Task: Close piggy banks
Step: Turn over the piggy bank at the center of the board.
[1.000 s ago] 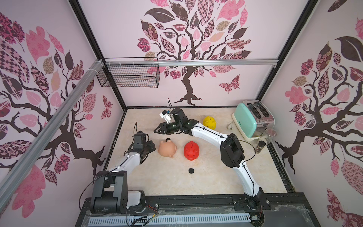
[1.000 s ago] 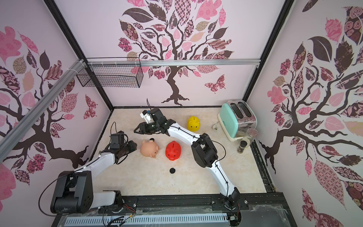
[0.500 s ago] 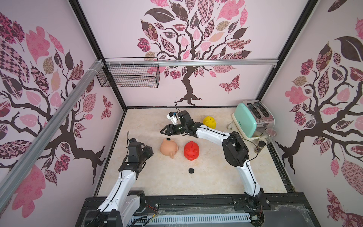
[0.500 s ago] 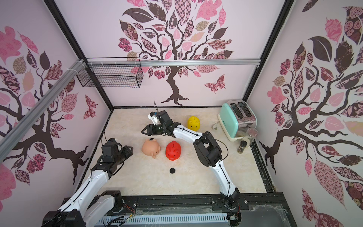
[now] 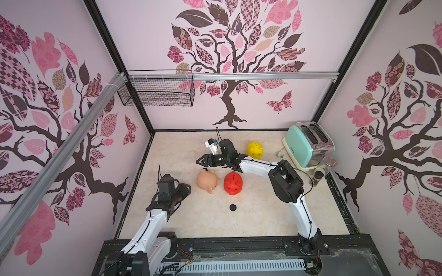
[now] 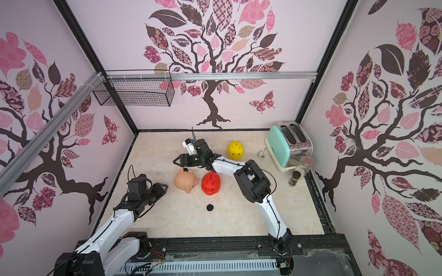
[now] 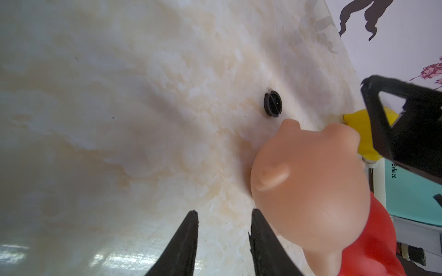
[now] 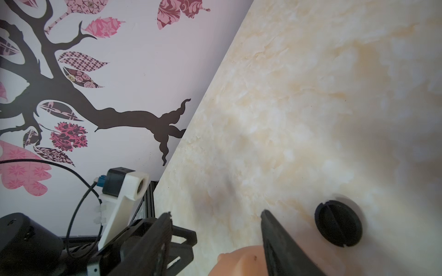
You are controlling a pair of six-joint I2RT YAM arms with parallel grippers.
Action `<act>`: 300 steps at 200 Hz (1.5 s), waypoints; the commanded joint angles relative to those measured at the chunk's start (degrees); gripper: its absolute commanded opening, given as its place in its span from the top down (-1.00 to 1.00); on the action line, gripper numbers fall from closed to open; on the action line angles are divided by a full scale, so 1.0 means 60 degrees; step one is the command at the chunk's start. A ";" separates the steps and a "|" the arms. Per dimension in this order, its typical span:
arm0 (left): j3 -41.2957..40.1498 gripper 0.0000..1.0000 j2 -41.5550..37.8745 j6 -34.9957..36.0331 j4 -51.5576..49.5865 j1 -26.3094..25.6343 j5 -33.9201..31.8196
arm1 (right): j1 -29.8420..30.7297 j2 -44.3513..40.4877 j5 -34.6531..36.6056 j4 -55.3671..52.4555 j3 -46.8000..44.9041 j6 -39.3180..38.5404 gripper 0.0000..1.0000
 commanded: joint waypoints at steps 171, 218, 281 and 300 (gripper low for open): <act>-0.0361 0.21 0.0300 -0.0842 0.1201 -0.1174 0.0760 | 0.0336 -0.0648 -0.0003 0.1292 -0.1253 0.1231 -0.29; -0.0480 0.21 0.0530 -0.0764 0.1351 -0.1172 0.0638 | 0.0457 -0.0701 -0.0107 0.1239 -0.1215 0.1258 -0.30; -0.0483 0.24 0.0985 -0.0764 0.1705 -0.1177 0.0667 | 0.0534 -0.0540 -0.0102 0.1140 -0.1112 0.1275 -0.30; -0.0452 0.24 0.1023 -0.0762 0.1724 -0.1172 0.0652 | 0.0561 -0.0564 -0.0092 0.1197 -0.1233 0.1330 -0.30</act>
